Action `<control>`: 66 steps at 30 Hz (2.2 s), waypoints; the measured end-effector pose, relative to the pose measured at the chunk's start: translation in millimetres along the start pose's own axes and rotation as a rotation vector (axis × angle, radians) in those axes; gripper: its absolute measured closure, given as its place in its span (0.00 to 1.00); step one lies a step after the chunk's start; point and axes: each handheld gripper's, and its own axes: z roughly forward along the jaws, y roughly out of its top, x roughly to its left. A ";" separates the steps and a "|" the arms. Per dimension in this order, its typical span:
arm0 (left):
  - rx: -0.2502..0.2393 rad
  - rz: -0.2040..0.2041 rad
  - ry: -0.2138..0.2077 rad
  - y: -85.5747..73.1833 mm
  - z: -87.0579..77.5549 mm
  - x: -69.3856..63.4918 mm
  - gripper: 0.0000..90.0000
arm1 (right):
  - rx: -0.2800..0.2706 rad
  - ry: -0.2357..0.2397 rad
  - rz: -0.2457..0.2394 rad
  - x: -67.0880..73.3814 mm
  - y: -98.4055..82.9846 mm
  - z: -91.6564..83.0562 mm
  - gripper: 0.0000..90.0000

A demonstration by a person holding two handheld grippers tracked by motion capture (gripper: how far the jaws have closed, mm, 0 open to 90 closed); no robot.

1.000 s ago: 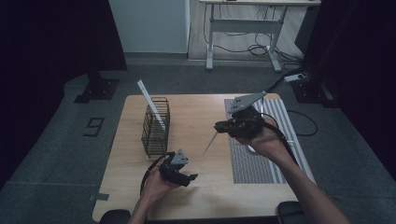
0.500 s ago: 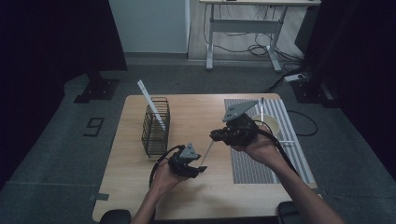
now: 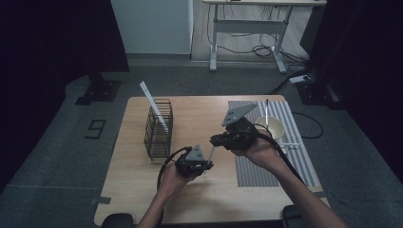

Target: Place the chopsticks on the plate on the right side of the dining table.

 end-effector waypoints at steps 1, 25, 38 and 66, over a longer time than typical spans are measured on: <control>-0.001 0.003 -0.009 0.0 0.3 -0.5 0.94 | -0.001 -0.001 0.006 0.2 0.5 0.4 0.91; -0.017 -0.024 -0.054 -2.2 -21.2 4.3 0.96 | 0.022 -0.311 -0.051 -13.3 -21.1 3.6 0.41; -0.023 0.009 -0.052 2.2 -34.8 5.7 0.96 | 0.032 -0.339 0.028 -34.2 -54.2 -0.9 0.37; -0.066 0.019 -0.095 4.9 -49.4 11.0 0.95 | 0.052 -0.323 0.134 -49.4 -113.4 18.2 0.33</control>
